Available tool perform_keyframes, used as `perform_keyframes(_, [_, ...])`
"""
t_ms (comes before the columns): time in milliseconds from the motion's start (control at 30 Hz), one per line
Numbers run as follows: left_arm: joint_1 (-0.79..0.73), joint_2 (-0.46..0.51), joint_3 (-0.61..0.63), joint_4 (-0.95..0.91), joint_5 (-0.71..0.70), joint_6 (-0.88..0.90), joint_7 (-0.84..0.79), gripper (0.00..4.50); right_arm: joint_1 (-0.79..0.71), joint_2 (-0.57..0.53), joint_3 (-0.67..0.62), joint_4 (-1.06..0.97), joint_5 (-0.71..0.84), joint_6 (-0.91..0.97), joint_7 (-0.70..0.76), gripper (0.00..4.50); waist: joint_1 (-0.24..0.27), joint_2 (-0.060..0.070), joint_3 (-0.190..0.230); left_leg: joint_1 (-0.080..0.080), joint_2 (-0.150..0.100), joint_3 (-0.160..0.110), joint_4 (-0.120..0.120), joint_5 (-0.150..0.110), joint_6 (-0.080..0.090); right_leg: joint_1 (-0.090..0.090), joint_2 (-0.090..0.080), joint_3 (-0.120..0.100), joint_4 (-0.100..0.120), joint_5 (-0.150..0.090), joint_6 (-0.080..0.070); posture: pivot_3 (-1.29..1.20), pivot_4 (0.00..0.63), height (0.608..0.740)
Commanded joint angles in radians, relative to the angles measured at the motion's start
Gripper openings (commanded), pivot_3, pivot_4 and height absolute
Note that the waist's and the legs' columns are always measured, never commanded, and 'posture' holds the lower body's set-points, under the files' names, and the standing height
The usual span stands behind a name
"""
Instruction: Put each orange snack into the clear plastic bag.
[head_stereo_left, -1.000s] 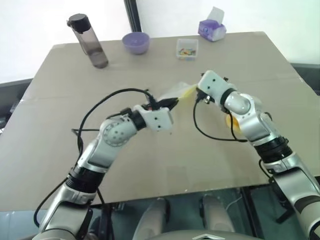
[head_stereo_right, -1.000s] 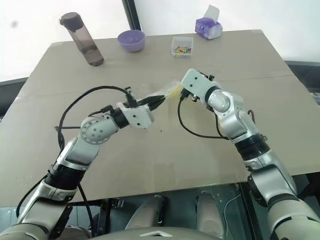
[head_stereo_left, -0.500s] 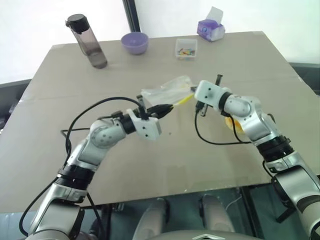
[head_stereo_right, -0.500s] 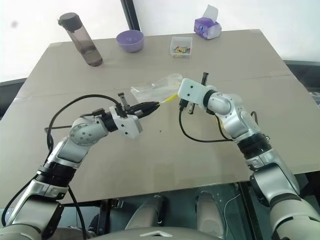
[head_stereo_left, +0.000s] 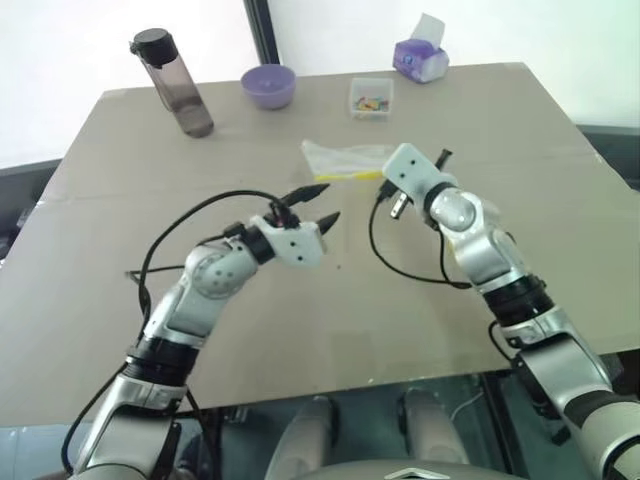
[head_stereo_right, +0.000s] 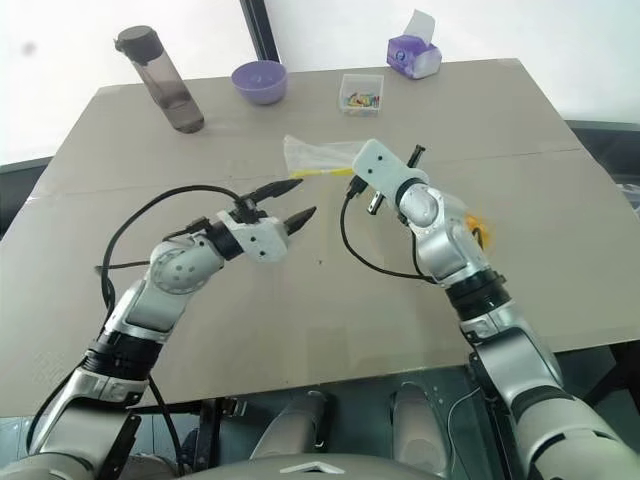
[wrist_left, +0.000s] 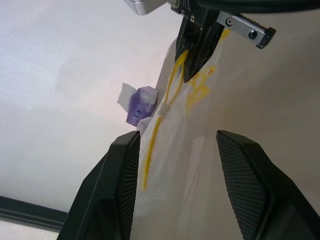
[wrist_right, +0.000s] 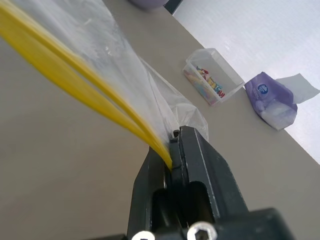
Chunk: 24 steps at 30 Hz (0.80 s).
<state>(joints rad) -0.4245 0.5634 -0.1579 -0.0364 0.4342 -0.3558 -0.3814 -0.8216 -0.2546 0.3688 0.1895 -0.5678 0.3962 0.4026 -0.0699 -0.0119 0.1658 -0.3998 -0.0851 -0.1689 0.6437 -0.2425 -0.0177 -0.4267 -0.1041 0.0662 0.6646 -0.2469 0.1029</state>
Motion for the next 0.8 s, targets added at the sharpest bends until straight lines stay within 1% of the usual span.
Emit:
perform_keyframes(33, [-0.006, -0.007, 0.031, -0.064, 0.099, 0.082, 0.066, 2.67, -0.035, 0.006, 0.03, -0.064, -0.077, 0.058, -0.02, 0.0, 0.001, 0.0, 0.0, 0.0, 0.0, 0.0, 0.0, 0.0, 0.0, 0.0, 0.0, 0.0, 0.0, 0.0, 0.0, 0.0, 0.15, 0.74])
perform_keyframes(133, [-0.019, -0.011, 0.027, -0.086, 0.179, 0.144, 0.1, 2.67, -0.032, 0.02, 0.043, -0.075, -0.106, 0.091, -0.023, 0.0, 0.001, 0.0, 0.0, 0.0, 0.0, 0.0, 0.0, 0.0, 0.0, 0.0, 0.0, 0.0, 0.0, 0.0, 0.0, 0.0, 0.15, 0.74])
perform_keyframes(267, [-0.022, -0.025, 0.022, -0.077, 0.221, 0.215, 0.117, 2.67, -0.034, 0.031, 0.052, -0.082, -0.121, 0.096, -0.023, 0.0, 0.001, 0.0, 0.0, 0.0, 0.0, 0.0, 0.0, 0.0, 0.0, 0.0, 0.0, 0.0, 0.0, 0.0, 0.0, 0.0, 0.15, 0.74])
perform_keyframes(500, [-0.06, -0.032, 0.002, -0.013, 0.22, 0.24, 0.119, 2.67, -0.037, 0.037, 0.06, -0.098, -0.125, 0.079, -0.014, 0.0, 0.001, 0.0, 0.0, 0.0, 0.0, 0.0, 0.0, 0.0, 0.0, 0.0, 0.0, 0.0, 0.0, 0.0, 0.0, 0.0, 0.15, 0.74])
perform_keyframes(733, [-0.07, -0.049, -0.021, -0.005, 0.213, 0.234, 0.112, 2.67, -0.029, 0.033, 0.064, -0.107, -0.126, 0.058, -0.011, 0.0, 0.001, 0.0, 0.0, 0.0, 0.0, 0.0, 0.0, 0.0, 0.0, 0.0, 0.0, 0.0, 0.0, 0.0, 0.0, 0.0, 0.15, 0.74])
perform_keyframes(767, [-0.069, -0.051, -0.021, -0.007, 0.209, 0.234, 0.111, 2.29, -0.028, 0.034, 0.064, -0.108, -0.126, 0.059, -0.011, 0.0, 0.001, 0.0, 0.0, 0.0, 0.0, 0.0, 0.001, 0.0, 0.0, 0.0, 0.0, 0.0, 0.0, 0.0, 0.0, 0.0, 0.15, 0.74])
perform_keyframes(800, [-0.07, -0.052, -0.02, -0.008, 0.206, 0.231, 0.113, 2.15, -0.027, 0.034, 0.064, -0.108, -0.126, 0.059, -0.01, 0.0, 0.0, 0.0, 0.0, 0.0, 0.0, 0.0, 0.001, 0.0, 0.0, 0.0, 0.0, 0.0, 0.0, 0.0, 0.0, 0.0, 0.15, 0.74])
